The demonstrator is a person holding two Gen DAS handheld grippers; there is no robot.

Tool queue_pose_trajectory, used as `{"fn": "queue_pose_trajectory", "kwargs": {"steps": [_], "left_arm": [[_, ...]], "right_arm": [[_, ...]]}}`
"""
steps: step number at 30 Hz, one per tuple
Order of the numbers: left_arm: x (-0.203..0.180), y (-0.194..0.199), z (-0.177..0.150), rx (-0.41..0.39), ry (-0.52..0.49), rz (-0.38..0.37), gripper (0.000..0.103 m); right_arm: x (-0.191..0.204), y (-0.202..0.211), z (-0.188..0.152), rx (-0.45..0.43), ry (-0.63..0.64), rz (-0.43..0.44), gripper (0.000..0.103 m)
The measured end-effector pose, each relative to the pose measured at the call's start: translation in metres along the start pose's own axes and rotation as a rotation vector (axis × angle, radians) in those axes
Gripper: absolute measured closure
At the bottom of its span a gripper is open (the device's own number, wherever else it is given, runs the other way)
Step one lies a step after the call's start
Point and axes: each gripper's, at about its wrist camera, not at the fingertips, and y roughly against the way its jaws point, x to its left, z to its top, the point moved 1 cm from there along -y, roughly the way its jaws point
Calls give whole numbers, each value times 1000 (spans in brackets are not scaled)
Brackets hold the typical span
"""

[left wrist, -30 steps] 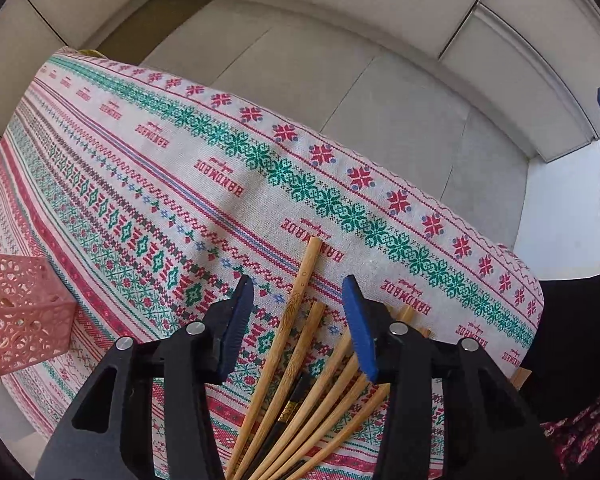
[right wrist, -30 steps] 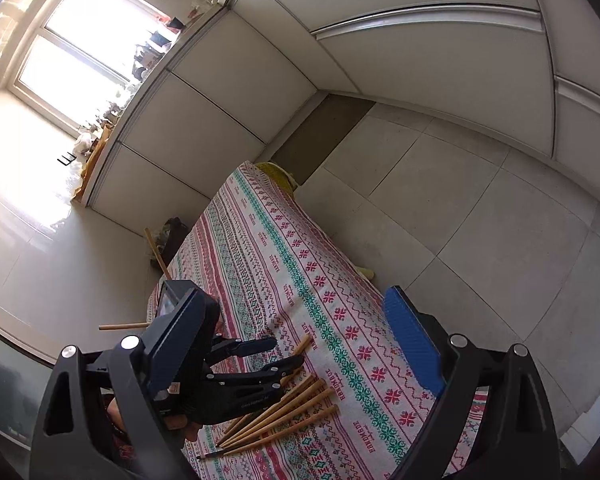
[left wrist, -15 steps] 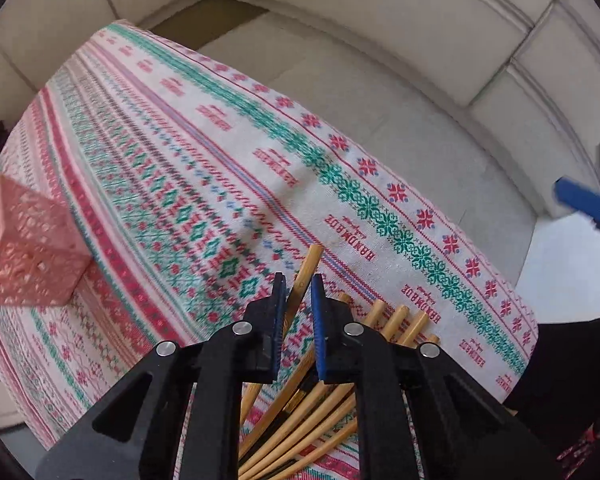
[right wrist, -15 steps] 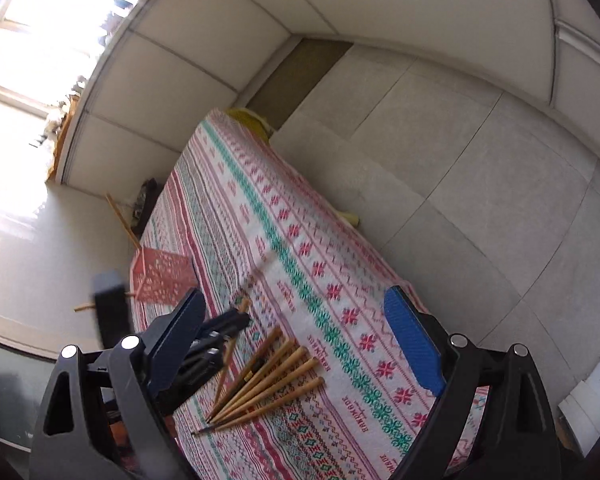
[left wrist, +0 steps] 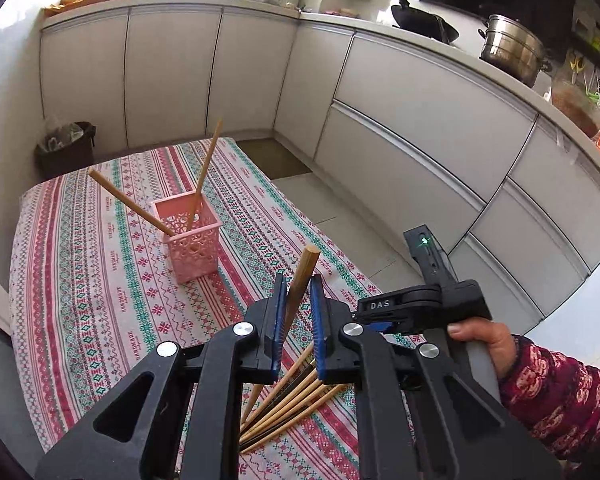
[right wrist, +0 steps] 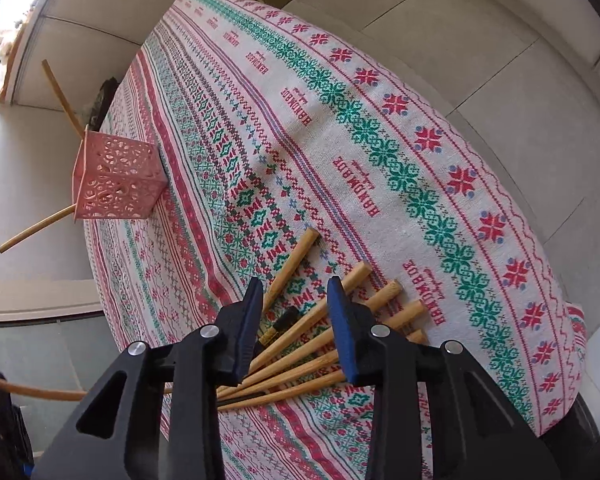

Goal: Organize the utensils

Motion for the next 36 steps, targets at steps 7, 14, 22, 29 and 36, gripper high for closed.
{"fn": "queue_pose_trajectory", "kwargs": {"steps": [7,14,22,29,36], "left_arm": [[9,34,-8,-58,28,-2,92],[27,53,-11,-105,68,12,92],[24,53,-11,-103,65,7,92],[22,35,-11,-67,63,3,92],[-7,-37,-3,95,-16,-1,92]], "right_arm": [[28,-17,17,-7,18,-170,72],[46,-44,18,-16,27,-239,72],[39,-51,16,-113,-7,-191,90],[21,-15,14,-216,1,-46,92],[17,50,-7,-418,153,79,93]]}}
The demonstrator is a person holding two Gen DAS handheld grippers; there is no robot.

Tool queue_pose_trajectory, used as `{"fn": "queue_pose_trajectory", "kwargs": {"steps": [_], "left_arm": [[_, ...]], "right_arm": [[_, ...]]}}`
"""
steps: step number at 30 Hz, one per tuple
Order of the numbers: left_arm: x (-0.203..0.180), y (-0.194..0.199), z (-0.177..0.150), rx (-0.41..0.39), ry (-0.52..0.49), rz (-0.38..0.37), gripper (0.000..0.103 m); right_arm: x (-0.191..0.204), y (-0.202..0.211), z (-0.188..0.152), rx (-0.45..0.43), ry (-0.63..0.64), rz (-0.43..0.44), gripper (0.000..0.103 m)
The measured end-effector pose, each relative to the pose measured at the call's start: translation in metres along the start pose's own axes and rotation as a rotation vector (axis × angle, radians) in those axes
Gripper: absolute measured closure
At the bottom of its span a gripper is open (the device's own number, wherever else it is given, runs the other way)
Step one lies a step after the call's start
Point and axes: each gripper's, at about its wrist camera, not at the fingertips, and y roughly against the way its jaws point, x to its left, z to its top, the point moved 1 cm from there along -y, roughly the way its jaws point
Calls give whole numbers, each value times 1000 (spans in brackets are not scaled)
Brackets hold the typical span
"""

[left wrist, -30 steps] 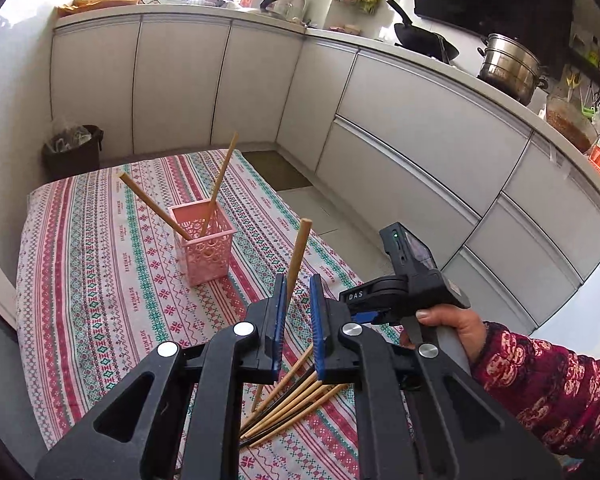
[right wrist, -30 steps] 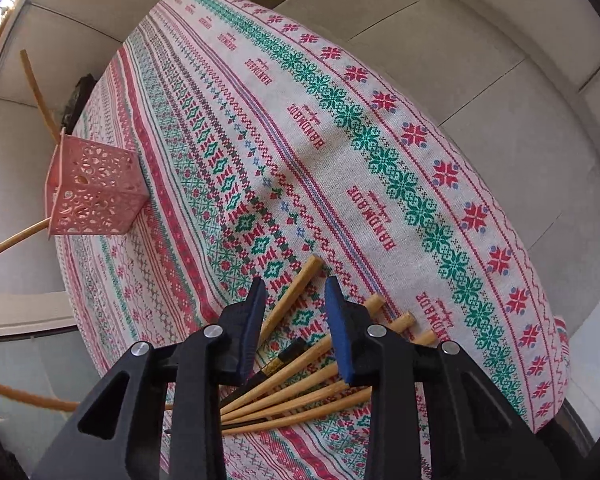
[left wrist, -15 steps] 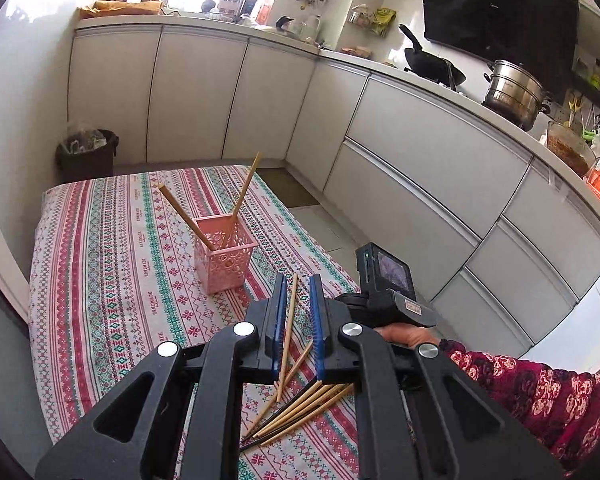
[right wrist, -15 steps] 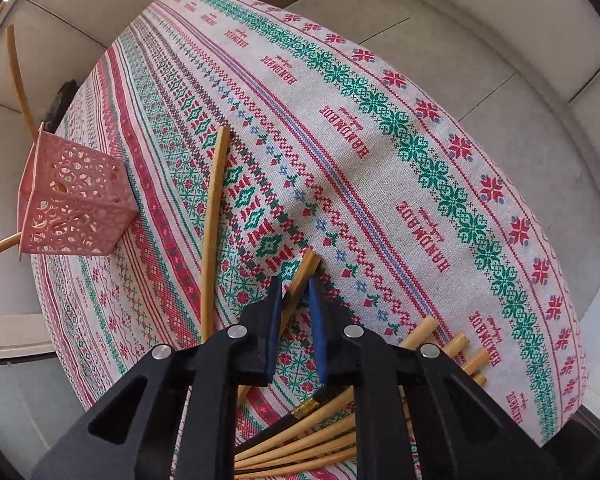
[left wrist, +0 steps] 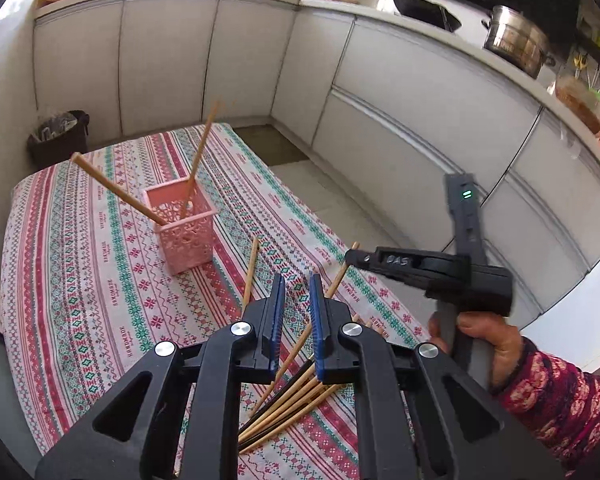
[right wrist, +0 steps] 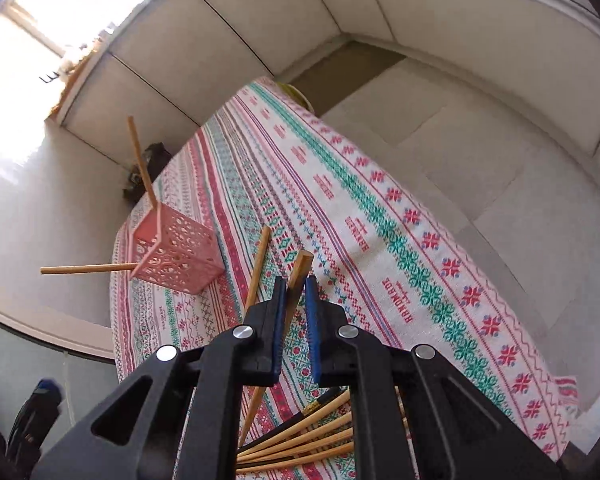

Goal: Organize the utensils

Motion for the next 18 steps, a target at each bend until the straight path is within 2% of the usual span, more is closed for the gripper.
{"fn": "queue_pose_trajectory", "kwargs": {"steps": [5,6,7,8,12,15,18], "left_arm": [[-9,-98,26,199,-53,98,88],[-7,-120,34,242,-52,122,81],[-4,-140,40,285,-44,137,69],[-1,-158,45,324,-38,150,65],[15,-219,50,445,-44,278,66],[30,-240,50,487,-20,320,66],[40,-249,50,513,4,324,66]], "right_arm": [[-6,11,16,-38,17,44,93],[-10,13,19,-41,15,53,93],[-13,14,22,-44,2,66,93],[-18,15,25,-45,-11,78,94],[-23,15,35,-43,-30,113,95],[-21,16,38,-55,-22,125,95],[-20,18,37,-54,-9,134,95]]}}
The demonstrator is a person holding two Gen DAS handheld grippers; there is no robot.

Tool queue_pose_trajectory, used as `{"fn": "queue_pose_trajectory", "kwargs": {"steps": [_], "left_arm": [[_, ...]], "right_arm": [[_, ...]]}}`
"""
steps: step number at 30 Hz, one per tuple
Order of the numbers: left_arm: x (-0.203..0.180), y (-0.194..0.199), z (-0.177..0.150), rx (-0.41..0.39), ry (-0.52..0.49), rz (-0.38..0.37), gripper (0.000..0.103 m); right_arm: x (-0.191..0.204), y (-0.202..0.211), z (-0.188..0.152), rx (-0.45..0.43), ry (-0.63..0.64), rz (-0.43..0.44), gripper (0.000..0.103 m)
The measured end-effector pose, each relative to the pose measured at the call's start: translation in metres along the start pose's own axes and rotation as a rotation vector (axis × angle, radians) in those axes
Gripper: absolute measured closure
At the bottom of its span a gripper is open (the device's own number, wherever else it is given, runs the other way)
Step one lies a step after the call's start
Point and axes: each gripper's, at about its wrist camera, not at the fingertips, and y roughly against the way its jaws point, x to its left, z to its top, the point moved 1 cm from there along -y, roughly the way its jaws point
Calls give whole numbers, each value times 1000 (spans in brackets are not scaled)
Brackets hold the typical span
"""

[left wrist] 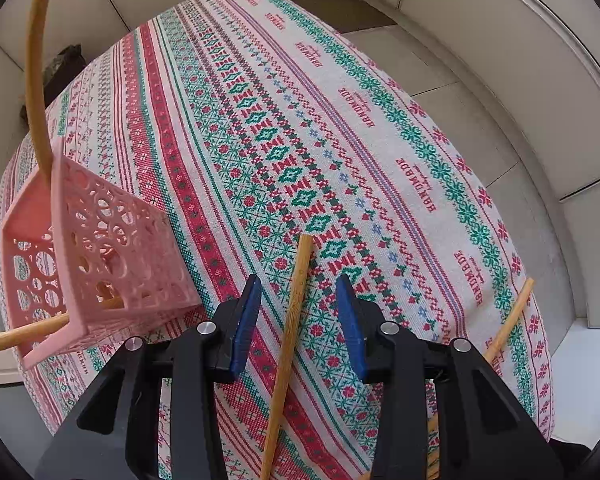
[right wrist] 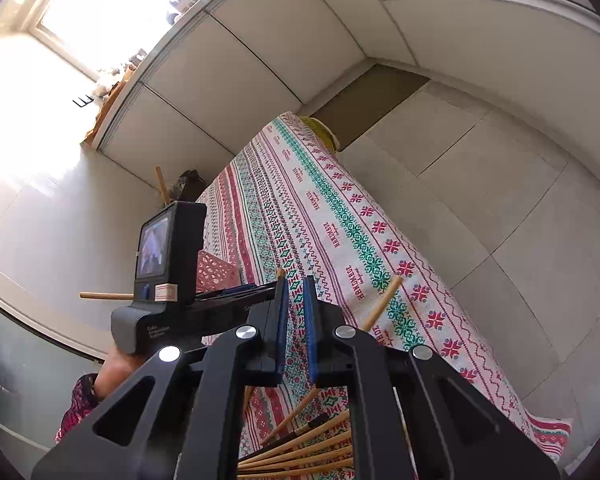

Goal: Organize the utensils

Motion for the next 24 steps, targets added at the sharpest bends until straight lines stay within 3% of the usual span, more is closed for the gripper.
{"fn": "queue_pose_trajectory", "kwargs": {"steps": [5,6,7,11,14,19,24], "left_arm": [[3,-9,2,18,-13,-19,68],[2,-9,2,22,-18,-64,85],[1,-9,1,22,-24,-82,93],[-3,-1,-14,-35,-33,-53,96],[-1,29,-39,-155,-45,-37,96],[12,117,-82,-368,-41,-57,96],[24,181,-121,-533,-36,-78,96]], "right_arm": [[-15,-6,1,41,-50,-49,95],[-21,-10,1,62,-82,-59,94],[-28,-15,2,86,-107,-75,92],[-55,-50,-2,233,-217,-133,88],[-70,-70,-5,286,-268,-211,73],[-65,-82,1,284,-266,-285,70],[-40,-105,8,346,-172,-473,62]]}}
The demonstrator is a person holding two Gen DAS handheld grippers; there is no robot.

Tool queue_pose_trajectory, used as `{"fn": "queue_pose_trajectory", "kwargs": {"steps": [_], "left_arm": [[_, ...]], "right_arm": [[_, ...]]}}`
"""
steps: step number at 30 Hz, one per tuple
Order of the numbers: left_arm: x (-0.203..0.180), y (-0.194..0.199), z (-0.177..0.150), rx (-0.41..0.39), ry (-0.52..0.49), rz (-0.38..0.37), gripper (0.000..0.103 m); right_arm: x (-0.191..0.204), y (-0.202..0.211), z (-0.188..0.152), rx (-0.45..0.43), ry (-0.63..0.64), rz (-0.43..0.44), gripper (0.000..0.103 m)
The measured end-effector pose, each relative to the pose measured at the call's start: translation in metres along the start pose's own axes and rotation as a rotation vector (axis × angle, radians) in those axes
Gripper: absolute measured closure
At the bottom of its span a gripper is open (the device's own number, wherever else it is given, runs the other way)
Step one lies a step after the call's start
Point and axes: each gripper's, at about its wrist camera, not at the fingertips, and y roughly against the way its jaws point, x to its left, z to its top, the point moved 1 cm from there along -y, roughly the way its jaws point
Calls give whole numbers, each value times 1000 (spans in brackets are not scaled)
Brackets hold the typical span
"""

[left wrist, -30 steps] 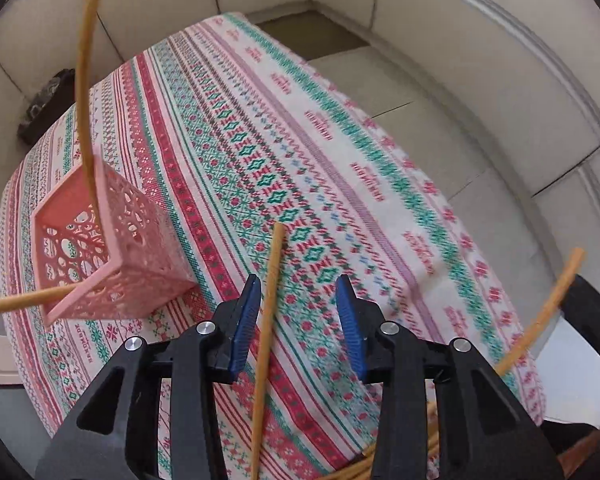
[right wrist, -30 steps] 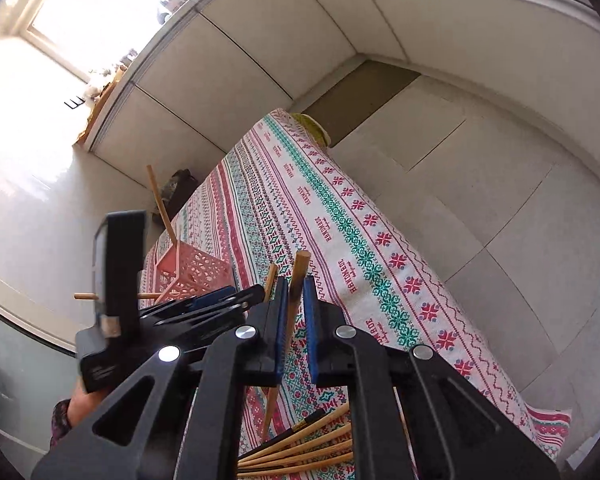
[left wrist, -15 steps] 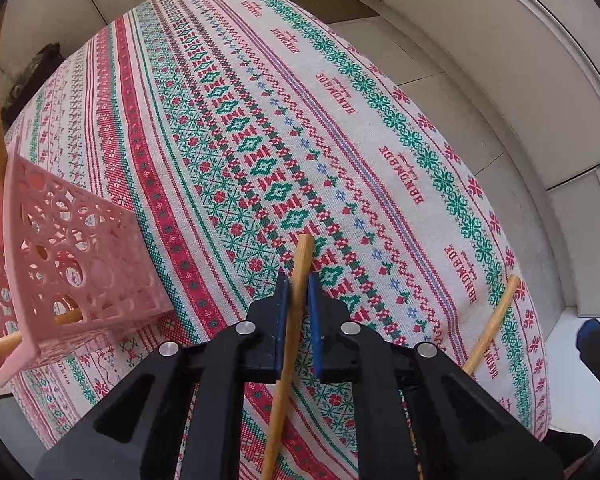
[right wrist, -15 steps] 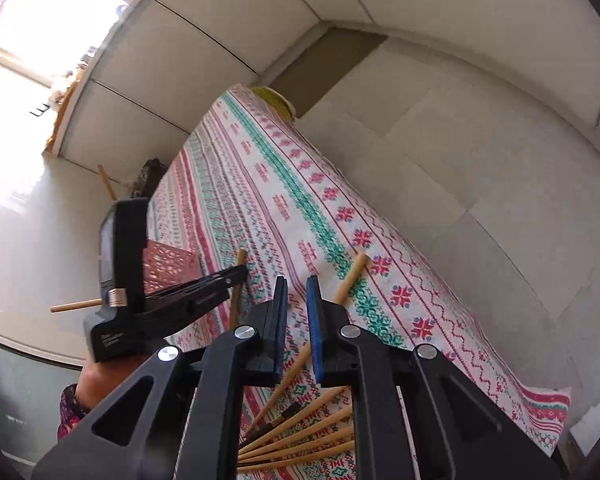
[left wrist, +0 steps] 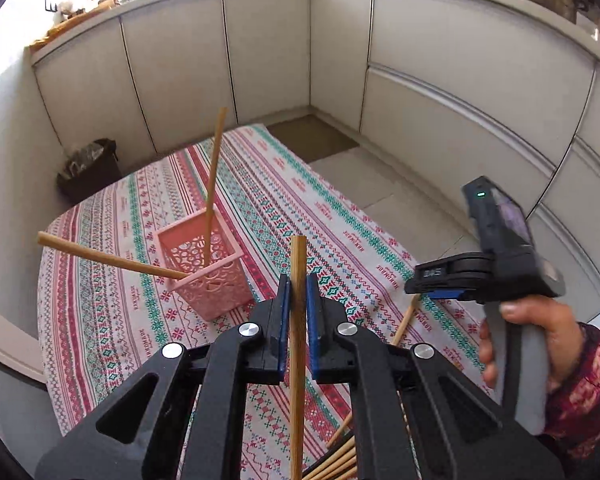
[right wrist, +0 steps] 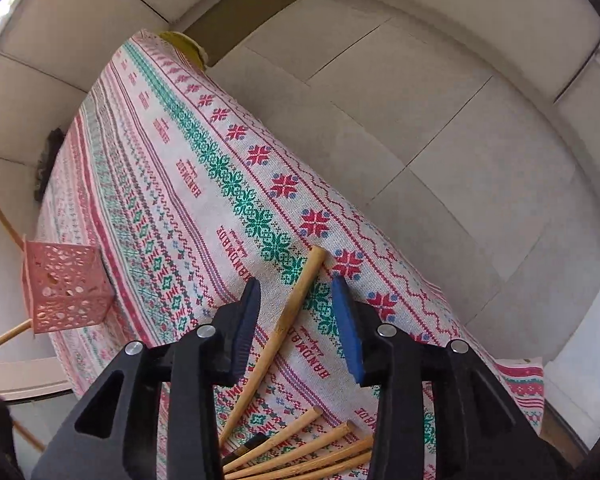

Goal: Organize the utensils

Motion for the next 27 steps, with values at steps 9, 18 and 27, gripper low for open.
{"fn": "queue_pose_trajectory", "kwargs": {"steps": [9,18,27], "left_arm": [[39,55,-8,-105,83,-5,96],[68,78,-21,-199,207,-80,96],[65,122,-21,-334,231,-70,96]], "right_arm": [[39,-8,-18,-162,96,-244,87],[59,67,-84,-439,343,163,89],[85,169,-152,-690,609,397,95]]}}
